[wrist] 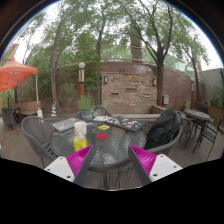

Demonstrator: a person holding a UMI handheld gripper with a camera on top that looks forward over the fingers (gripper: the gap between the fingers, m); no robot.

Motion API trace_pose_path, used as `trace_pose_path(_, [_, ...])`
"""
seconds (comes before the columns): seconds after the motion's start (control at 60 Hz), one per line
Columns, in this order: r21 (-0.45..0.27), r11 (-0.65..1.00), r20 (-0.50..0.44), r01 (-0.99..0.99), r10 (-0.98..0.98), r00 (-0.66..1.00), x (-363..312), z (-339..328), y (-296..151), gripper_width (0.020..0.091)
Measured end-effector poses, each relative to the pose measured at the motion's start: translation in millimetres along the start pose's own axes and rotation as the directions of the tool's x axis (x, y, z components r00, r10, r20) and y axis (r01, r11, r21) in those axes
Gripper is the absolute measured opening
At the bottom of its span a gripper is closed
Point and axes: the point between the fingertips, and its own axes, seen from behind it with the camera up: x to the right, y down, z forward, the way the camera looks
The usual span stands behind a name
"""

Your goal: Pour water

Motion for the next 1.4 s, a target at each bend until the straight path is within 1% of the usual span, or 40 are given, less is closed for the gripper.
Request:
trace_pose_path(0.117, [0.004, 1.000, -0.012, -0.001, 0.001, 1.000, 4.4, 2.5, 0.3, 0.0808])
trace_pose_path(0.3, [-0.010, 1.000, -0.015, 0.008, -0.009, 1.000, 4.8, 8.6, 6.6, 0.0809])
trace_pose_path(0.433, [-0.004, 0.999, 0.002, 0.042, -0.042, 0.999, 0.6, 14.4, 15.9, 0.0808])
trace_pose_path(0.467, [-0.001, 0.999, 0.014, 0.045, -0.045, 0.999, -3.0, 16.5, 19.1, 0.0808])
trace_pose_path(0.483, [0.003, 0.999, 0.019, 0.042, -0.042, 0.999, -12.6, 29.1, 26.2, 0.0810])
trace_pose_path(0.5, [0.001, 0.999, 0.030, 0.042, -0.042, 0.999, -8.2, 18.0, 22.6, 0.0813])
trace_pose_path(0.517, [0.008, 0.999, 0.041, 0.037, -0.038, 0.998, -20.4, 30.1, 29.6, 0.0817])
trace_pose_path(0.533, [0.011, 0.999, 0.057, 0.035, -0.035, 0.998, -18.7, 19.5, 25.3, 0.0820])
trace_pose_path(0.567, [0.029, 0.999, 0.092, 0.022, -0.024, 0.995, -39.1, 36.0, 32.9, 0.0823])
trace_pose_path(0.583, [0.036, 0.999, 0.114, 0.015, -0.019, 0.993, -39.3, 26.8, 28.5, 0.0823])
trace_pose_path(0.6, [0.050, 0.999, 0.134, 0.005, -0.011, 0.991, -54.5, 42.1, 36.1, 0.0823])
trace_pose_path(0.667, [0.074, 0.997, 0.195, -0.028, 0.013, 0.981, -81.4, 56.3, 44.1, 0.0822])
trace_pose_path(0.733, [0.096, 0.995, 0.219, -0.033, 0.012, 0.976, -104.2, 75.4, 50.1, 0.0821])
trace_pose_path(0.817, [0.146, 0.989, 0.208, -0.006, -0.025, 0.978, -124.8, 105.5, 52.0, 0.0814])
trace_pose_path(0.867, [0.163, 0.986, 0.198, 0.017, -0.050, 0.979, -137.3, 126.0, 55.1, 0.0815])
trace_pose_path(0.95, [0.159, 0.986, 0.168, 0.041, -0.067, 0.983, -152.7, 160.9, 61.0, 0.0814])
trace_pose_path(1.017, [0.159, 0.986, 0.129, 0.046, -0.067, 0.989, -154.0, 186.8, 59.2, 0.0815])
trace_pose_path(1.083, [0.179, 0.983, 0.096, 0.036, -0.054, 0.994, -150.4, 205.1, 54.9, 0.0815])
trace_pose_path(1.117, [0.173, 0.985, 0.082, 0.018, -0.033, 0.996, -147.7, 213.8, 55.1, 0.0809])
trace_pose_path(1.15, [0.171, 0.985, 0.085, -0.007, -0.008, 0.996, -149.5, 219.6, 55.3, 0.0786])
trace_pose_path(1.167, [0.170, 0.985, 0.090, -0.023, 0.007, 0.996, -150.4, 221.5, 54.8, 0.0761])
trace_pose_path(1.183, [0.169, 0.985, 0.093, -0.038, 0.022, 0.995, -150.9, 223.8, 54.7, 0.0699])
trace_pose_path(1.2, [0.162, 0.986, 0.097, -0.051, 0.036, 0.995, -151.5, 225.9, 55.9, 0.0599])
trace_pose_path(1.217, [0.150, 0.987, 0.102, -0.062, 0.047, 0.994, -153.6, 229.7, 57.5, 0.0482])
trace_pose_path(1.233, [0.142, 0.987, 0.104, -0.075, 0.060, 0.993, -154.7, 231.9, 58.6, 0.0480])
trace_pose_path(1.3, [0.170, 0.982, 0.080, -0.083, 0.070, 0.994, -148.3, 232.4, 55.3, 0.0475])
trace_pose_path(1.333, [0.176, 0.982, 0.083, -0.072, 0.058, 0.995, -150.7, 233.3, 55.0, 0.0475])
trace_pose_path(1.35, [0.181, 0.981, 0.082, -0.067, 0.052, 0.995, -151.3, 234.0, 54.3, 0.0454])
trace_pose_path(1.383, [0.186, 0.980, 0.077, -0.064, 0.051, 0.996, -151.3, 233.8, 54.3, 0.0446])
trace_pose_path(1.4, [0.184, 0.980, 0.076, -0.068, 0.055, 0.996, -151.0, 234.2, 54.1, 0.0426])
